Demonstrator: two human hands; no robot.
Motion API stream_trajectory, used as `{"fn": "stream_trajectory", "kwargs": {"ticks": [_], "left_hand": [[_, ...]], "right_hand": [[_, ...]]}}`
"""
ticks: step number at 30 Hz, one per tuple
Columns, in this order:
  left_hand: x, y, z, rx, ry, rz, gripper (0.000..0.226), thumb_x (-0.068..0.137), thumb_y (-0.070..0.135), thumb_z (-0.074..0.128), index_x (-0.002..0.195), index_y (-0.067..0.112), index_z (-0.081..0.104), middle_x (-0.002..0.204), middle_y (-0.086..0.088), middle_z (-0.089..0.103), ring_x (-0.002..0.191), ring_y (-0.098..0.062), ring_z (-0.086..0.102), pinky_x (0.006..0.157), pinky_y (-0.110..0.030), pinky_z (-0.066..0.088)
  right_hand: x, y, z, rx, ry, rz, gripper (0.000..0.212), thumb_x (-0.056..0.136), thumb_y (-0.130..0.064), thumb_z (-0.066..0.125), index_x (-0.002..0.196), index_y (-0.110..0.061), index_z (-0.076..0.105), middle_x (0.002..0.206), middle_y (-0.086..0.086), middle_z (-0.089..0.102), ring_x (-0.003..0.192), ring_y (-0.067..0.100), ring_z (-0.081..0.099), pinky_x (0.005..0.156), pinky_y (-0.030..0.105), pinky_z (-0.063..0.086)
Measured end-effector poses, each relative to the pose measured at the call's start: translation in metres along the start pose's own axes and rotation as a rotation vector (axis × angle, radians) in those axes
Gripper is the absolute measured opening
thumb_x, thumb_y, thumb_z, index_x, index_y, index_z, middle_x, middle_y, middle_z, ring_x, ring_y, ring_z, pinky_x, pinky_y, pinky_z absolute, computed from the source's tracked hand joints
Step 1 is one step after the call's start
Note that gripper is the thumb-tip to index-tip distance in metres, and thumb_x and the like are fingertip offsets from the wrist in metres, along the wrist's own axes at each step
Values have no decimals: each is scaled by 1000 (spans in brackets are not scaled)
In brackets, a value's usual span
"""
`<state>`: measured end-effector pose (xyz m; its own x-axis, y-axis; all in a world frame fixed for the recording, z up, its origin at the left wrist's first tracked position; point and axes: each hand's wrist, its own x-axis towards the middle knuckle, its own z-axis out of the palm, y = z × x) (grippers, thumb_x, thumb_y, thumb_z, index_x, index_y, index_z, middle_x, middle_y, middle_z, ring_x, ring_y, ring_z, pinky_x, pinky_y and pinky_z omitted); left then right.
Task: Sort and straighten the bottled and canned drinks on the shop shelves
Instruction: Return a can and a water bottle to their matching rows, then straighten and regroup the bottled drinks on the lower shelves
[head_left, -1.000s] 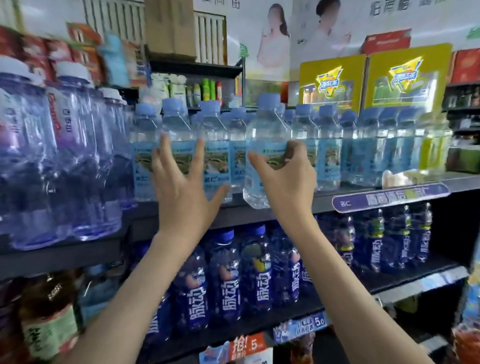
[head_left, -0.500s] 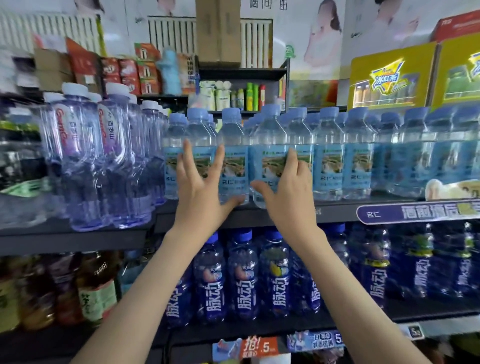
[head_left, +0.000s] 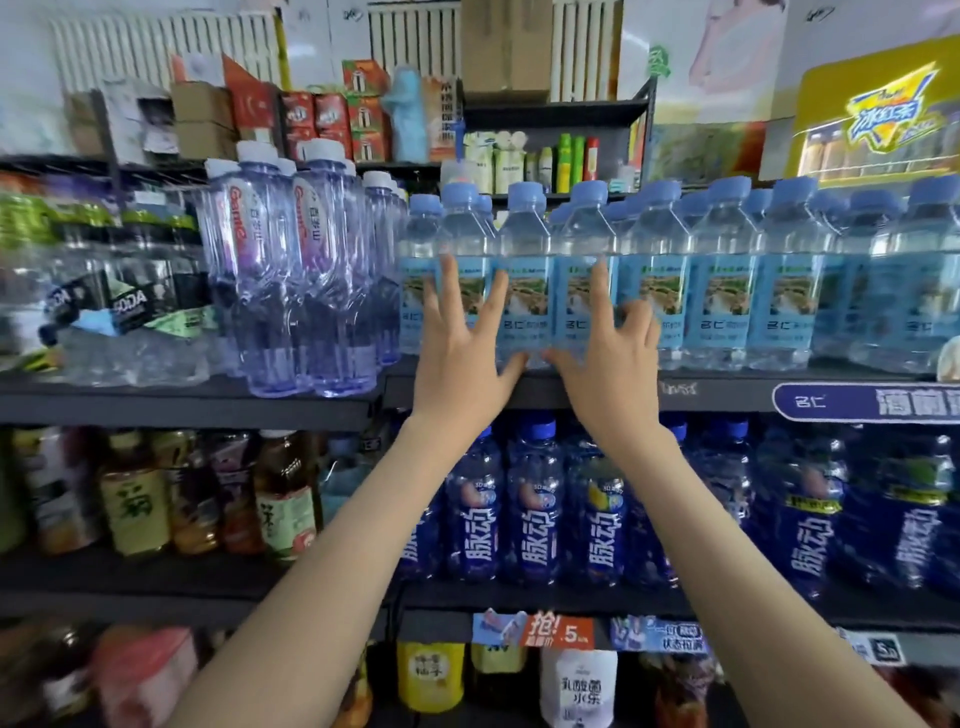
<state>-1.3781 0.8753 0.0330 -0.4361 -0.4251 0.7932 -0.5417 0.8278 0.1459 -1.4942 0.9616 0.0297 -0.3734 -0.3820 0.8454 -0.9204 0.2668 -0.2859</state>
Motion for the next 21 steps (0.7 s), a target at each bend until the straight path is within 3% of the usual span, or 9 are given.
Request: {"fn": "stream_trajectory", "kwargs": {"ticks": [4, 8, 14, 17, 21], "left_hand": [[-25, -2, -5, 32, 42, -1, 59, 95, 35, 52, 147, 16, 32, 157, -16, 12, 142, -36, 17, 111, -48, 33], [-62, -5, -8, 31, 69, 28, 49, 89, 25, 63, 134, 6, 50, 138, -21, 46, 127, -37, 45, 100, -45, 42], [-123, -22, -14, 36, -16, -4, 45, 90, 27, 52, 129, 4, 55, 131, -18, 53, 122, -34, 50, 101, -41, 42], [-154, -44, -25, 87, -97, -73, 46, 88, 20, 61, 130, 5, 53, 130, -16, 53, 121, -33, 50, 99, -41, 44], [-191, -85, -53, 162, -228, -259, 45, 92, 26, 56, 134, 11, 49, 136, -9, 48, 124, -27, 47, 94, -36, 45]], "right_hand": [[-25, -8, -4, 103, 26, -16, 62, 91, -28, 61, 143, -6, 35, 128, 19, 43, 116, 35, 40, 93, 37, 34], [-60, -17, 6, 199, 95, -98, 46, 84, -12, 65, 125, 4, 50, 112, 21, 54, 105, 28, 41, 89, 35, 36], [-114, -41, 29, 340, -31, -150, 38, 81, -6, 63, 117, 2, 54, 106, 17, 56, 97, 27, 47, 86, 32, 37], [-139, -65, 44, 392, -179, -141, 38, 79, -4, 63, 115, 2, 54, 105, 17, 56, 96, 32, 50, 84, 36, 41], [-168, -114, 67, 470, -351, -167, 31, 80, -1, 63, 110, 3, 57, 104, 17, 56, 100, 35, 52, 85, 40, 45]]}}
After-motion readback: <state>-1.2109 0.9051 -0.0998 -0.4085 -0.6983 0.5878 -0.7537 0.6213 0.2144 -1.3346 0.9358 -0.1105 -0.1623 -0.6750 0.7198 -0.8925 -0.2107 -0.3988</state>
